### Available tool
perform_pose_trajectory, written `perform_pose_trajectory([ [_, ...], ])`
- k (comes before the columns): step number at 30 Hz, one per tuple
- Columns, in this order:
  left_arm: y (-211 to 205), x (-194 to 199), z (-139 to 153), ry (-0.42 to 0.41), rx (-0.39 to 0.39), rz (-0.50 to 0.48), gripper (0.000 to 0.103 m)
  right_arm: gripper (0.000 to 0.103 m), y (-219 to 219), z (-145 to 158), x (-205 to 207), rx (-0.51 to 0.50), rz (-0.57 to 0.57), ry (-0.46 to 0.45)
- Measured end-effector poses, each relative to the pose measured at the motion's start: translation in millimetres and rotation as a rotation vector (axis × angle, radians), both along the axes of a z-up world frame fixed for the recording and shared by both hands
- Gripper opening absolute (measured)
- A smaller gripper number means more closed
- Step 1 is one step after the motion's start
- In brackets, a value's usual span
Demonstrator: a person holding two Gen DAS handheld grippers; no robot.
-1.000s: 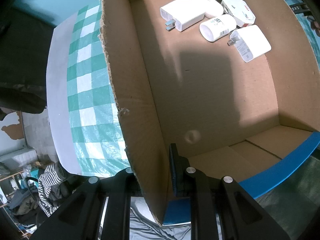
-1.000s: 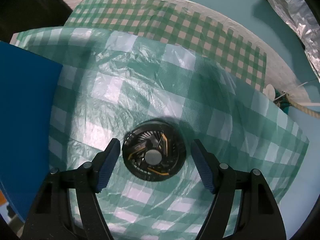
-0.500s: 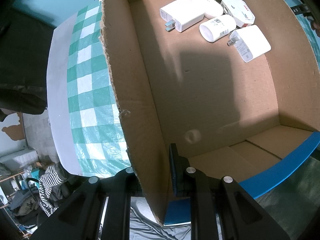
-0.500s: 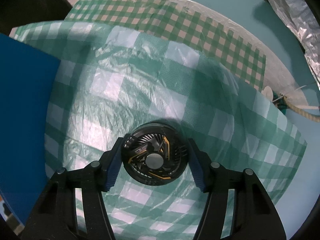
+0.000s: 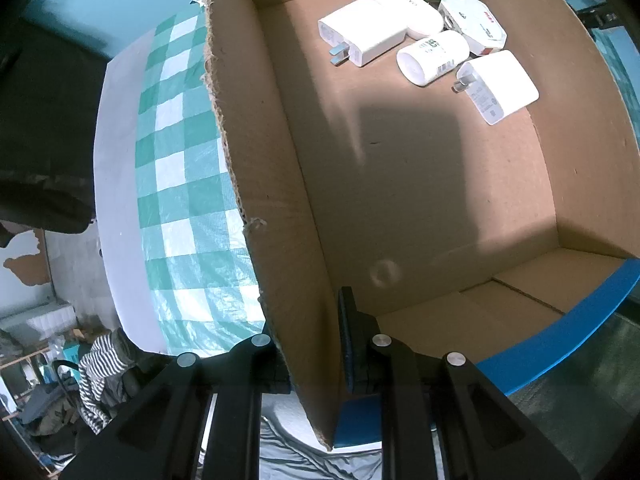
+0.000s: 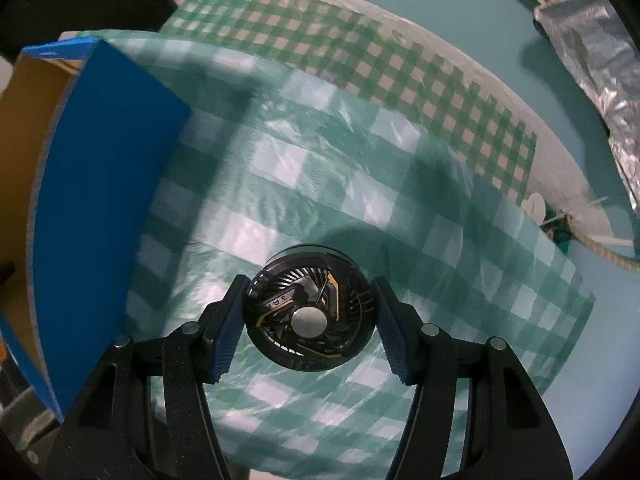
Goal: Organize rigid objects
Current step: 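Grasp the black round fan with the right gripper and lift, then carry the black fan with the right gripper into the box and release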
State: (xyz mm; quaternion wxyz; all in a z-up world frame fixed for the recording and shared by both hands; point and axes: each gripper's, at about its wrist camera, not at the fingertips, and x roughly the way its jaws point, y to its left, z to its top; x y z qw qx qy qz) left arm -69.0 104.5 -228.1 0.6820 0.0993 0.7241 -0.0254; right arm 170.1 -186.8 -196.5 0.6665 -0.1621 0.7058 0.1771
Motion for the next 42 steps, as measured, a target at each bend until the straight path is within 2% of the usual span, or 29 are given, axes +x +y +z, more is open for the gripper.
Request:
perform_pose_trajectory([
  [15, 5, 0, 2, -0.008, -0.010, -0.010, 0.017, 0.061, 53, 73, -18, 0.068, 0.151, -0.053],
  [21, 7, 1, 2, -0.010, -0.012, -0.014, 0.017, 0.061, 79, 89, -22, 0.086, 0.216, -0.069],
  [34, 8, 1, 1, -0.014, -0.011, -0.016, 0.017, 0.061, 137, 93, -33, 0.080, 0.360, -0.076],
  [42, 7, 1, 2, -0.015, -0.009, -0.016, 0.017, 0.061, 170, 80, -37, 0.079, 0.414, -0.058],
])
